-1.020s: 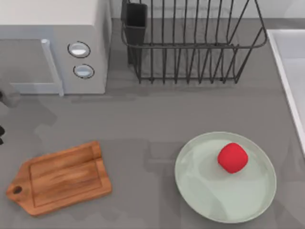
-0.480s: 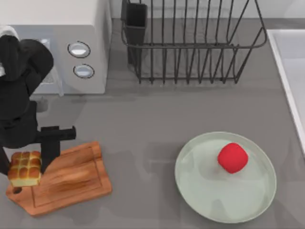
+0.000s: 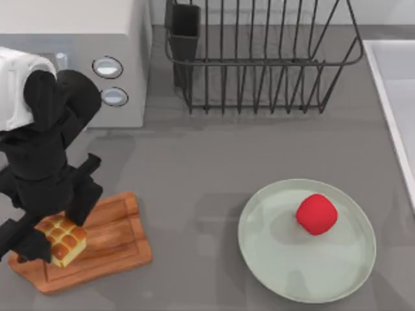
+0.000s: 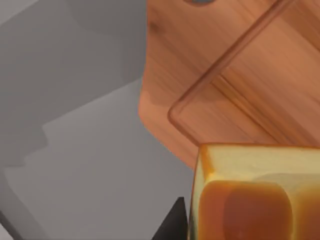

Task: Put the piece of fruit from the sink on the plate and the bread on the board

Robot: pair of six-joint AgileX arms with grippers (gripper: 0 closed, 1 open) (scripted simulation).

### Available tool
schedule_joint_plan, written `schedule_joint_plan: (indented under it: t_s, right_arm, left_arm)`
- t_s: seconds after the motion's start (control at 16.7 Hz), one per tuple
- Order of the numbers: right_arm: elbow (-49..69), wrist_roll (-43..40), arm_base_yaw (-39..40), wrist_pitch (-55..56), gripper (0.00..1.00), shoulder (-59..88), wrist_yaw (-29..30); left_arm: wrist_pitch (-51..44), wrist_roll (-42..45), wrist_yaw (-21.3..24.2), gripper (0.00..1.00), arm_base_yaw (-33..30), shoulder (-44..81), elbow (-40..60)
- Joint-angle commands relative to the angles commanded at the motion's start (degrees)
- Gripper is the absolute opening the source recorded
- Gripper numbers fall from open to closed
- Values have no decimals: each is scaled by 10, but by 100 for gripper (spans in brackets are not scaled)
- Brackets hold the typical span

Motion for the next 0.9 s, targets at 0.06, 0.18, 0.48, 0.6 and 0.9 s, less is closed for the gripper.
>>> schedule_joint_plan:
  t_s: [0.06, 0.18, 0.48, 0.6, 0.9]
  right_arm:
    - [0, 0, 0, 0, 100, 0, 0]
    - [0, 0, 0, 0, 100, 0, 0]
    - [0, 0, 0, 0, 100, 0, 0]
    - [0, 0, 0, 0, 100, 0, 0]
    - [0, 0, 0, 0, 100, 0, 0]
  left_arm:
    - [10, -54, 1, 0, 0, -4, -3]
    - [30, -152, 1, 0, 5, -14, -6]
    - [68, -296, 0, 0, 20, -32, -10]
    - [74, -312, -1, 0, 22, -35, -10]
    - [73, -310, -1, 0, 20, -33, -9]
